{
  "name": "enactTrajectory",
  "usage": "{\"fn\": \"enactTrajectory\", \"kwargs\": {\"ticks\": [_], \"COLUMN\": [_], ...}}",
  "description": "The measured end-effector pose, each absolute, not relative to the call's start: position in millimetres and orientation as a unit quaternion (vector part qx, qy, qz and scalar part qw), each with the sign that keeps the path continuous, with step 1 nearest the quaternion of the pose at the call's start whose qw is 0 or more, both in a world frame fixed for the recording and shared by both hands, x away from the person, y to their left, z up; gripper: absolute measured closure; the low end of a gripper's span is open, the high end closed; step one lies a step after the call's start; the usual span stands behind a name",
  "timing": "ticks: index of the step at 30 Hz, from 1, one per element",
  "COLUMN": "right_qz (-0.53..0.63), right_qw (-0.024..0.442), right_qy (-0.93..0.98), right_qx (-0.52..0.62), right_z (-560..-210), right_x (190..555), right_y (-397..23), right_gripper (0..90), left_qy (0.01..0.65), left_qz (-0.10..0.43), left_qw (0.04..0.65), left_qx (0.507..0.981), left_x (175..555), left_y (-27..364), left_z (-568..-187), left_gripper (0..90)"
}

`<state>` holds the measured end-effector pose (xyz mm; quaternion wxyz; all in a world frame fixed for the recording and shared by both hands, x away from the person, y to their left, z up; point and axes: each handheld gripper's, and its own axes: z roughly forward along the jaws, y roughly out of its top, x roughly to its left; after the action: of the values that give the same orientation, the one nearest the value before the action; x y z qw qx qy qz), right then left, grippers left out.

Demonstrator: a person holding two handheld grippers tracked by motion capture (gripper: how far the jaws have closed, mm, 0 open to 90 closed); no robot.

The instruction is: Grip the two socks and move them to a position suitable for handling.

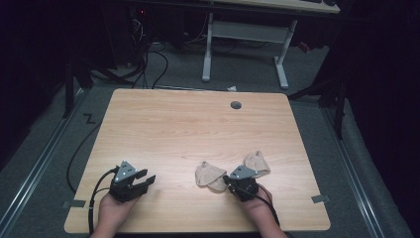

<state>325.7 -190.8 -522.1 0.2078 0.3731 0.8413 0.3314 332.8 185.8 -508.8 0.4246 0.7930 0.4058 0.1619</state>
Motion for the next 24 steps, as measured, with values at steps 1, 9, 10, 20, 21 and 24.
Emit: {"fn": "enactTrajectory", "kwargs": {"ticks": [1, 9, 10, 20, 21, 24], "right_qz": [0.331, 0.323, 0.325, 0.334, 0.334, 0.342], "right_qw": [0.208, 0.205, 0.201, 0.182, 0.182, 0.168], "right_qy": [0.841, 0.852, 0.854, 0.867, 0.867, 0.872], "right_qx": [0.373, 0.358, 0.354, 0.321, 0.321, 0.307], "right_z": [-522, -524, -524, -524, -524, -525], "right_x": [326, 322, 321, 312, 312, 308], "right_y": [-191, -184, -182, -159, -159, -148], "right_gripper": [88.7, 88.7, 88.7, 88.7, 88.7, 88.6], "left_qy": [0.406, 0.409, 0.409, 0.410, 0.410, 0.410], "left_qz": [0.162, 0.161, 0.161, 0.162, 0.162, 0.160], "left_qw": [0.425, 0.425, 0.426, 0.426, 0.426, 0.425], "left_qx": [0.793, 0.792, 0.791, 0.790, 0.790, 0.791], "left_x": [333, 333, 333, 334, 334, 334], "left_y": [186, 186, 186, 187, 187, 186], "left_z": [-509, -509, -509, -509, -509, -510], "left_gripper": [57.3, 57.3, 57.3, 57.3, 57.3, 57.4]}}
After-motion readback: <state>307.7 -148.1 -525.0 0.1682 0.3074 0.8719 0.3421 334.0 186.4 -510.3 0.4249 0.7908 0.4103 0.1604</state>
